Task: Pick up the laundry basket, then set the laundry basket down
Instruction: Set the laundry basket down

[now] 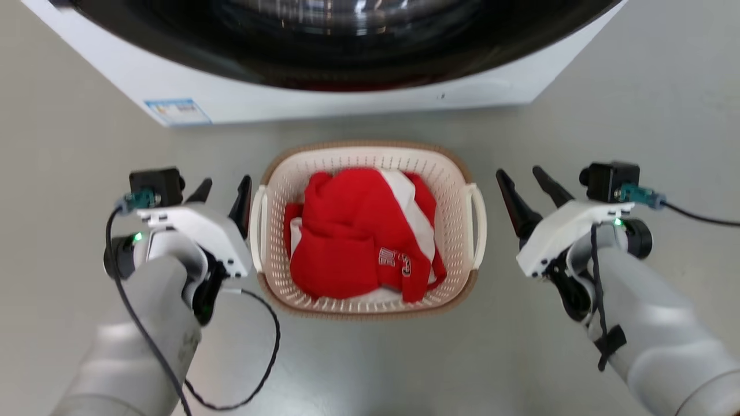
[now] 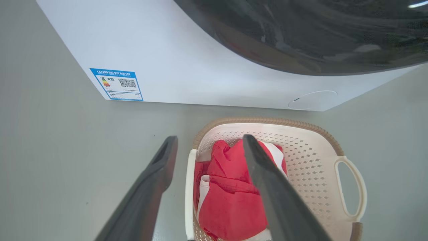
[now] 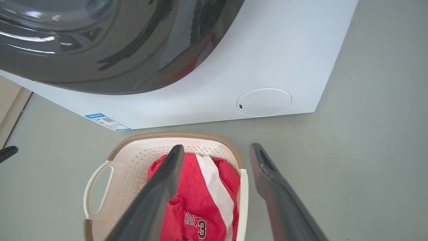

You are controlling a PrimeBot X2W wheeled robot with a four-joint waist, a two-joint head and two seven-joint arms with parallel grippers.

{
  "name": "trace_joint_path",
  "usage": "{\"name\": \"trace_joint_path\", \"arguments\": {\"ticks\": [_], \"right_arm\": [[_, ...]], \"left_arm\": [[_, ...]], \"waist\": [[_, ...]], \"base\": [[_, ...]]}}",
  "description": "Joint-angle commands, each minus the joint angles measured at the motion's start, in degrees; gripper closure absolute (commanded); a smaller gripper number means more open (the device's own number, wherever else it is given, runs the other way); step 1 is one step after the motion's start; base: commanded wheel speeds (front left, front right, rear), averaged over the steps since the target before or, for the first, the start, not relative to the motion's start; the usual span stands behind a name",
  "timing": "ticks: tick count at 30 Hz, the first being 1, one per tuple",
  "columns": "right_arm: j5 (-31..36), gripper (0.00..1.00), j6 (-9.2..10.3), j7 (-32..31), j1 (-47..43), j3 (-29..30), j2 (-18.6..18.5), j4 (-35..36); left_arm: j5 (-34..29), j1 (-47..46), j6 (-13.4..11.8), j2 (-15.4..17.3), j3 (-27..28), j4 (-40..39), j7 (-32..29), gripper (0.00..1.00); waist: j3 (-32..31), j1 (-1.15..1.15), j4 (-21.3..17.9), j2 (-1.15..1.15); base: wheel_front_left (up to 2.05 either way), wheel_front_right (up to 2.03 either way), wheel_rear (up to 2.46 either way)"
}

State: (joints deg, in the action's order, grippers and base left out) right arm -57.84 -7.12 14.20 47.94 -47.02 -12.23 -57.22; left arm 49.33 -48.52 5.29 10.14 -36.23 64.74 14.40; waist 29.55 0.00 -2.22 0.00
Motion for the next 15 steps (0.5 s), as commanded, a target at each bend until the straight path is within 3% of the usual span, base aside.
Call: {"name": "trace_joint_path", "arguments": {"ticks": [1, 15], "right_arm": [[1.71, 0.0, -0.36, 0.8, -3.97, 1.21, -0.08, 1.65], [15.41, 0.0, -0.36, 0.8, -15.27, 15.26, -0.31, 10.63]], "left_arm": [[-1.4, 2.66, -0.63, 2.31, 2.56, -2.22, 0.59, 0.0], [-11.41, 16.7, -0.75, 2.73, 15.39, -16.7, 0.59, 0.0]], "waist": [[-4.85, 0.0, -0.73, 0.0], [-17.61, 0.0, -1.21, 0.0]], "base": [[0.0, 0.0, 0.0], [0.0, 0.0, 0.0]]}}
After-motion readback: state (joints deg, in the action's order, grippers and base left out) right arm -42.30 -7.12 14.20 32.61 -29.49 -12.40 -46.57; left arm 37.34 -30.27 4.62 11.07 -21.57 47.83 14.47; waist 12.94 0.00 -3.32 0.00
